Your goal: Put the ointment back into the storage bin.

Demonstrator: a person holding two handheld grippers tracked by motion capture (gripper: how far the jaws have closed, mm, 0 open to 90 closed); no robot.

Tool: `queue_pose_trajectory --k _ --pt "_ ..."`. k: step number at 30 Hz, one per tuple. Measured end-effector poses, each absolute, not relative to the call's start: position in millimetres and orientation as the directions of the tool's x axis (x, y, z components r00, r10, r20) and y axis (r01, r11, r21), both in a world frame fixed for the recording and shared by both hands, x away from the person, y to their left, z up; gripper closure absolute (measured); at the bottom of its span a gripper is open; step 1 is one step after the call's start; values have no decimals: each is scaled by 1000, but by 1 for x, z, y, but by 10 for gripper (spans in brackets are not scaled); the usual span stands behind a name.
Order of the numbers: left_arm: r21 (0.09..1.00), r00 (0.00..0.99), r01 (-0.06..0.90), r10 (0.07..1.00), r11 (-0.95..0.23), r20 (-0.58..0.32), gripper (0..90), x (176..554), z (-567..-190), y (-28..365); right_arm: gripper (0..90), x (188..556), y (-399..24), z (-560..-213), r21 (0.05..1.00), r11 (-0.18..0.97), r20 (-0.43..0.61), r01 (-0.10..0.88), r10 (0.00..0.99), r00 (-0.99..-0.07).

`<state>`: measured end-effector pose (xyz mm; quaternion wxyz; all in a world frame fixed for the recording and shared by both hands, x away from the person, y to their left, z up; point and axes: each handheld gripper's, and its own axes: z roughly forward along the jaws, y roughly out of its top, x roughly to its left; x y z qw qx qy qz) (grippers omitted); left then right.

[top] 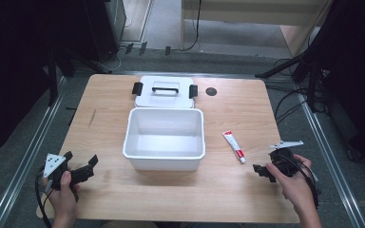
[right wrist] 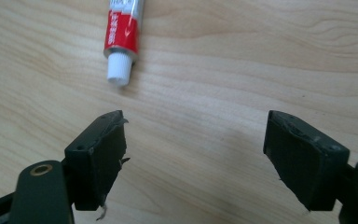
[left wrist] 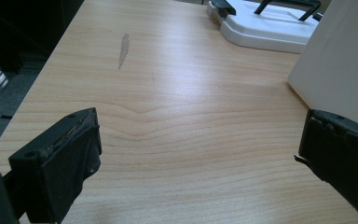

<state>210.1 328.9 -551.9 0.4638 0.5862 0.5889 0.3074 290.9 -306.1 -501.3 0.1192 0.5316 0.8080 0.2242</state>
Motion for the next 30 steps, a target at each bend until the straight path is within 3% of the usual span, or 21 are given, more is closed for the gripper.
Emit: queue_pose_trajectory --k 11,16,25,30 --pt "903 117 411 975 123 -186 0 211 -552 329 200 314 -275 -493 244 496 15 834 858 -514" --pt "905 126 408 974 124 -190 0 211 -552 329 178 325 -264 -490 173 518 10 838 850 -527" --pt "903 127 410 972 129 -197 0 211 -552 330 205 339 -245 -486 133 537 -25 833 842 -539" --pt "903 128 410 972 131 -199 0 211 -552 330 304 351 -238 -483 133 516 -19 846 855 -518"
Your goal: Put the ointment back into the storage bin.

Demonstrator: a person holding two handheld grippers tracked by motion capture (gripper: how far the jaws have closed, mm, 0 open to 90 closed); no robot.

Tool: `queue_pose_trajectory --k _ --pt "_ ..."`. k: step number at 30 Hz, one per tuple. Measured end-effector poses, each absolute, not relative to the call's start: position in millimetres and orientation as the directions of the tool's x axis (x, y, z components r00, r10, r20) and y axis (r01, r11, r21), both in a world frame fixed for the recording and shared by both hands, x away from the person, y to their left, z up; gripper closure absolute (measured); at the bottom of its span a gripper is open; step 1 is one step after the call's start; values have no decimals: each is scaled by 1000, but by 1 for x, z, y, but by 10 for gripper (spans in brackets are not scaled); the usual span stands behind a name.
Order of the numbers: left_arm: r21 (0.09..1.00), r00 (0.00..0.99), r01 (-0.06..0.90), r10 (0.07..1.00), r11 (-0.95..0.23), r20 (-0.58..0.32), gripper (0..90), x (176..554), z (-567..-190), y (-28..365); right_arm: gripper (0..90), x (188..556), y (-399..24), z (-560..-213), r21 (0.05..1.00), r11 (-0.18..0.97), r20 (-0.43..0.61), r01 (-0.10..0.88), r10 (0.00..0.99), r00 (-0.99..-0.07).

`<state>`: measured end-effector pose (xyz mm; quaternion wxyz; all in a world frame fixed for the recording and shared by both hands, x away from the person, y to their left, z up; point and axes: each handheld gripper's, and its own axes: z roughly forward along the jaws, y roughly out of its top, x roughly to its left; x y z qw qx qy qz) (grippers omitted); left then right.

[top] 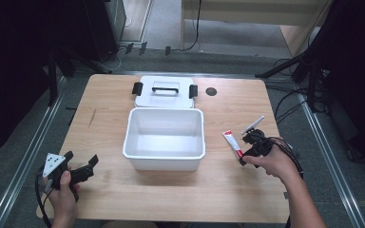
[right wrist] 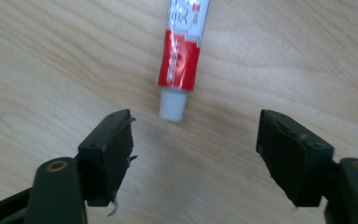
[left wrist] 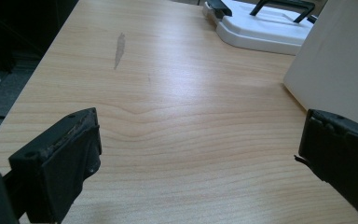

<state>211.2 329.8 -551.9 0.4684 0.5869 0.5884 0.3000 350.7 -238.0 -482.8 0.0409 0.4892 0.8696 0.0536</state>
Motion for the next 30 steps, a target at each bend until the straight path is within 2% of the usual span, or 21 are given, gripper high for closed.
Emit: queue_pose_trajectory --k 1,3,6,10,14,18,26,30 --pt "902 127 411 972 132 -200 0 211 -552 330 364 355 -235 -483 134 513 -12 848 856 -517" --pt "902 127 411 972 132 -200 0 211 -552 330 381 356 -233 -483 130 518 -15 846 854 -521" --pt "902 128 412 972 129 -198 0 212 -552 330 458 363 -225 -486 110 527 6 843 847 -531" --pt "902 129 413 972 129 -198 0 212 -552 330 496 367 -219 -488 106 547 -30 830 837 -547" --pt "901 133 415 970 129 -201 0 212 -552 330 486 371 -214 -491 96 575 -45 812 818 -574" --pt "900 135 416 970 131 -204 0 212 -552 330 542 376 -211 -493 95 567 -48 818 824 -565" --pt "900 135 416 969 132 -205 0 212 -552 330 575 383 -205 -496 95 547 -65 831 837 -544" --pt "899 136 417 969 134 -207 0 212 -552 330 620 388 -203 -500 74 516 -71 853 856 -512"
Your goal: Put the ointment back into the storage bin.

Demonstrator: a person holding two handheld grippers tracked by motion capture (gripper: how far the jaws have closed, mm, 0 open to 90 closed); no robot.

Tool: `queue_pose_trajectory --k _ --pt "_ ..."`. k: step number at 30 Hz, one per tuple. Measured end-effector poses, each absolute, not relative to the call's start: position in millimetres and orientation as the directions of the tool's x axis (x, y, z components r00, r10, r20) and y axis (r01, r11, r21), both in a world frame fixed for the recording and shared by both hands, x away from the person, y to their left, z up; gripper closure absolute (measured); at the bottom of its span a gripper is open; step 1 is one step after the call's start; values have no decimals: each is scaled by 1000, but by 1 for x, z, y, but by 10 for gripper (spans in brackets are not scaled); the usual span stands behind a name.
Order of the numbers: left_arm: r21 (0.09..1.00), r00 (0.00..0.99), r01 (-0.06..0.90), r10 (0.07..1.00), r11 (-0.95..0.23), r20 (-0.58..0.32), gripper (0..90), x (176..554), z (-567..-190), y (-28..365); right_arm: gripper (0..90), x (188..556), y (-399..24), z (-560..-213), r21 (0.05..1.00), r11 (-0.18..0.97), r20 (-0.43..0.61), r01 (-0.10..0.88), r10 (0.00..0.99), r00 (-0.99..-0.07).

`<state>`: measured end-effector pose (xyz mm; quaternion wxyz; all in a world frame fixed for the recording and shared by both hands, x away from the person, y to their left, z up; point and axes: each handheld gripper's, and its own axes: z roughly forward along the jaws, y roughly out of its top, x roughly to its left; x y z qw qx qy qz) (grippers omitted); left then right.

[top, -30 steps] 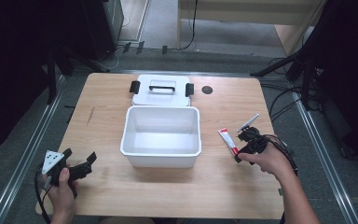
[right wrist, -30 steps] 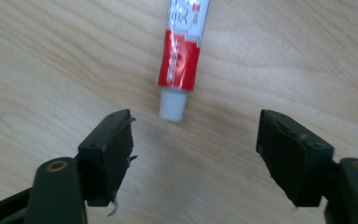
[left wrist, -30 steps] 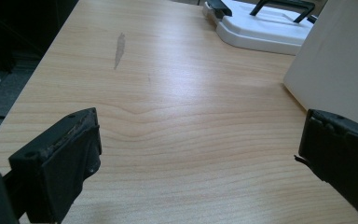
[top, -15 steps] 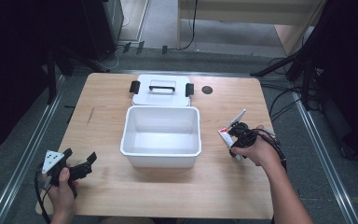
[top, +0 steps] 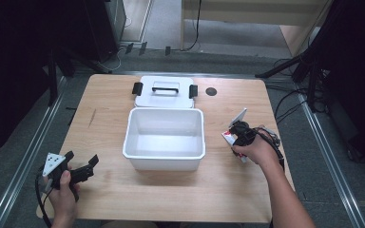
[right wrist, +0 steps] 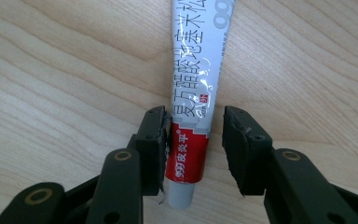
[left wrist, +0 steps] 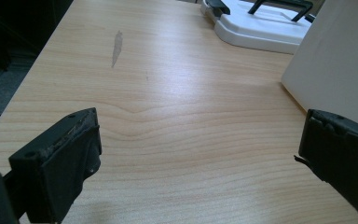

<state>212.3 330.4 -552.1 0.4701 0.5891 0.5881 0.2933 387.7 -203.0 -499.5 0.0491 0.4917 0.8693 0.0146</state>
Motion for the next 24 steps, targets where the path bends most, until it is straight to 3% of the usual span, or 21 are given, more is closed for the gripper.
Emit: queue_pose_trajectory --k 8,24 --pt "898 137 418 968 135 -209 0 212 -552 331 698 391 -199 -502 50 517 -69 855 856 -513" --pt "897 137 420 968 136 -210 0 213 -552 331 724 390 -200 -495 79 526 -69 847 850 -522"
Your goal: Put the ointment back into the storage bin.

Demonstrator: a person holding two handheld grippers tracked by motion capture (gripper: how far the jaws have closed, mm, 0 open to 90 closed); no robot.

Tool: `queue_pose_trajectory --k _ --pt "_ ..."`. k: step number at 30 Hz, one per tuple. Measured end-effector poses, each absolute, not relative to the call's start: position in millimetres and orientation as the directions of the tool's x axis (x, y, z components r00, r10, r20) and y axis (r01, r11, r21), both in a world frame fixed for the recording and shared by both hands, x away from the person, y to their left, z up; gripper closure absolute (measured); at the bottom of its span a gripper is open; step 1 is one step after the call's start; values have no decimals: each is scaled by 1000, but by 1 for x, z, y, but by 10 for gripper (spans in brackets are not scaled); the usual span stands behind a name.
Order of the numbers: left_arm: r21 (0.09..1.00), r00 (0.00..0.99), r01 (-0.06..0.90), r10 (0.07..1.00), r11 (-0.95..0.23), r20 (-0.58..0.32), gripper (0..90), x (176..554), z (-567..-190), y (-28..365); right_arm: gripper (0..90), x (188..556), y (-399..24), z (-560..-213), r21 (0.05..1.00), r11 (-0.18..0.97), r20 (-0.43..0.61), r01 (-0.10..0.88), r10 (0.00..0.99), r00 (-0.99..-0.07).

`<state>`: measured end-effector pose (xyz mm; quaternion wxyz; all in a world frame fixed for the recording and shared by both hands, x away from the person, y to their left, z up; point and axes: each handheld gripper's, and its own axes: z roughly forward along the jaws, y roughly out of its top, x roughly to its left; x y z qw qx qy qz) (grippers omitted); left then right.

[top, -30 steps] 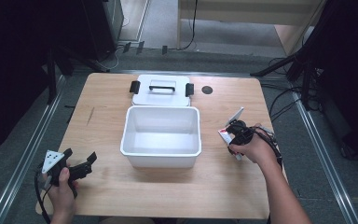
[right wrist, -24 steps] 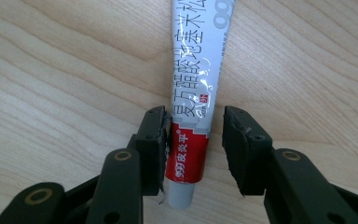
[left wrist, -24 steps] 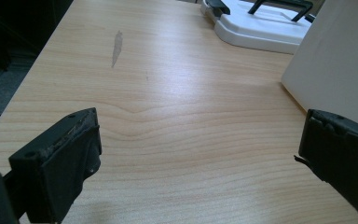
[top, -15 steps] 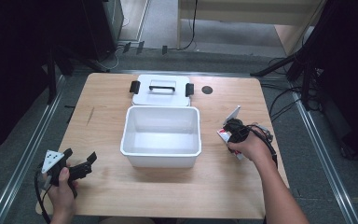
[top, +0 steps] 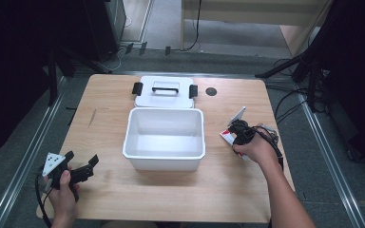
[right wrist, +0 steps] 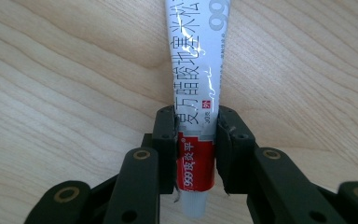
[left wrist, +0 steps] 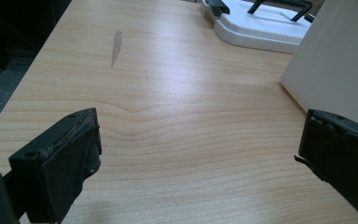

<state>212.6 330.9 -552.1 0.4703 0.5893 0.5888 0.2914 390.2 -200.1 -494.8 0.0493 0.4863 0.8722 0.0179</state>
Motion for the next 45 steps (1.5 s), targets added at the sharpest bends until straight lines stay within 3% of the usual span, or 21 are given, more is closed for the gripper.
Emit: queue_pose_trajectory --k 45 --pt "894 143 424 965 141 -220 0 213 -552 331 727 403 -159 -377 168 540 -2 825 837 -547"
